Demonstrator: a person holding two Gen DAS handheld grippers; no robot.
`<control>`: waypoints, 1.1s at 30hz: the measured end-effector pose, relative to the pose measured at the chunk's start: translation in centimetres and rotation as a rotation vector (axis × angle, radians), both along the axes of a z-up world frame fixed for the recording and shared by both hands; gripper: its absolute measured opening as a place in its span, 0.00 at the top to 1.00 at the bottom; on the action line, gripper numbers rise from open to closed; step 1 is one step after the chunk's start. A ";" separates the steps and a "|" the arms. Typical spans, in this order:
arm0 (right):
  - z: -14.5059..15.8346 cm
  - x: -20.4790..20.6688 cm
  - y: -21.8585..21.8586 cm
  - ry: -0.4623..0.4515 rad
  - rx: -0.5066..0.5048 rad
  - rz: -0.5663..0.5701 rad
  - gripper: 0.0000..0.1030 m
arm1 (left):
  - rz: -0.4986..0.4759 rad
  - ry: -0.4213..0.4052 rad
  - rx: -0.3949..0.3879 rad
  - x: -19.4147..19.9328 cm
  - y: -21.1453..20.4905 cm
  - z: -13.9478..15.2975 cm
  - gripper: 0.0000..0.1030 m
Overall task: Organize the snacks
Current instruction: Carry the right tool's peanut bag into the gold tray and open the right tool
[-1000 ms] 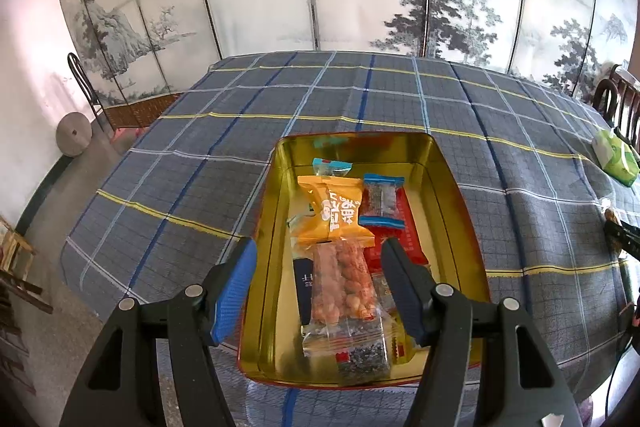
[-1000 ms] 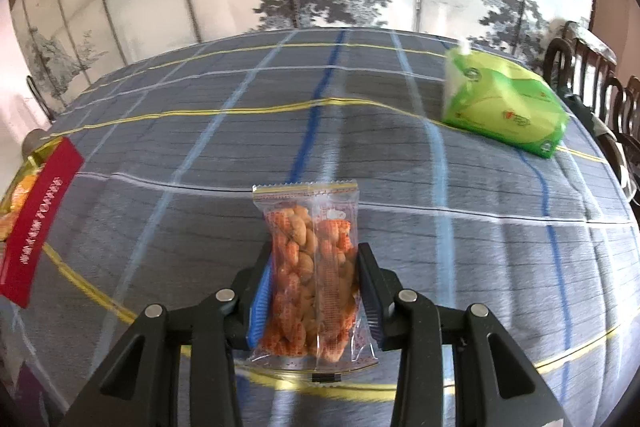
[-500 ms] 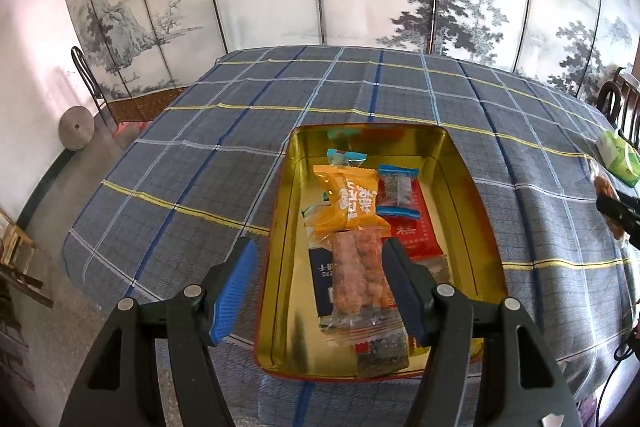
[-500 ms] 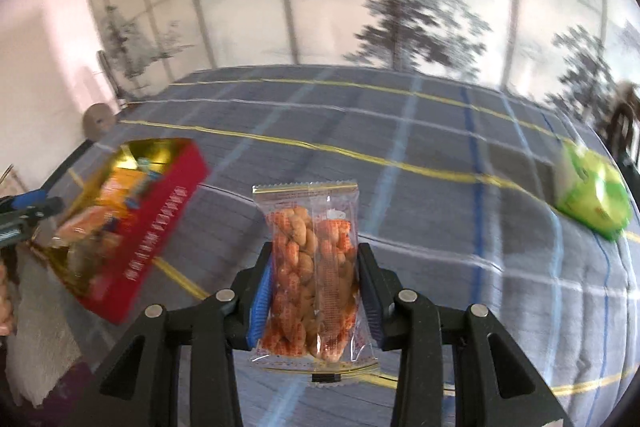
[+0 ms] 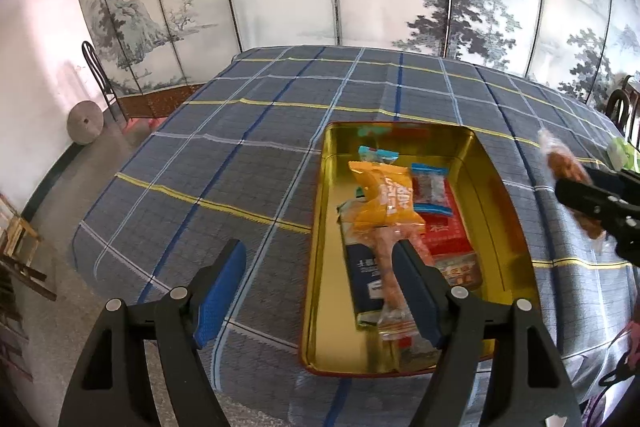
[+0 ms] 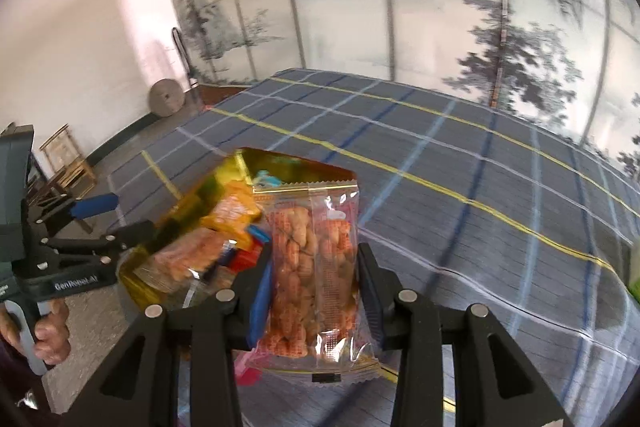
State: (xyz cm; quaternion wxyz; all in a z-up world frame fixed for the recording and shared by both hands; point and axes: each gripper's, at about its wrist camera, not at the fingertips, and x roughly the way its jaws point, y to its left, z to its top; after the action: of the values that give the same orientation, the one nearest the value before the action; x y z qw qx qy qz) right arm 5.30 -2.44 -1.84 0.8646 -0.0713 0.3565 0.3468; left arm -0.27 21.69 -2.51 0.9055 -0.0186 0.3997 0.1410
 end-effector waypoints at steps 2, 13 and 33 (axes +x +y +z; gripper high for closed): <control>-0.3 0.0 1.1 0.012 -0.003 0.017 0.62 | 0.007 0.001 -0.010 -0.1 0.5 -0.2 0.30; -2.5 1.4 6.0 0.097 -0.018 0.074 0.62 | 0.031 0.011 -0.057 -0.9 2.7 -1.2 0.08; -4.2 2.9 9.4 0.129 -0.034 0.065 0.61 | 0.030 -0.066 -0.057 -1.2 3.5 -0.4 0.01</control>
State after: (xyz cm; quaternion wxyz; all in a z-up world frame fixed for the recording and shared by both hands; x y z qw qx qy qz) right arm 8.15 6.99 -6.02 0.8268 -0.0749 0.4148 0.3726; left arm -1.45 25.15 -2.91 0.9152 -0.0549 0.3730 0.1426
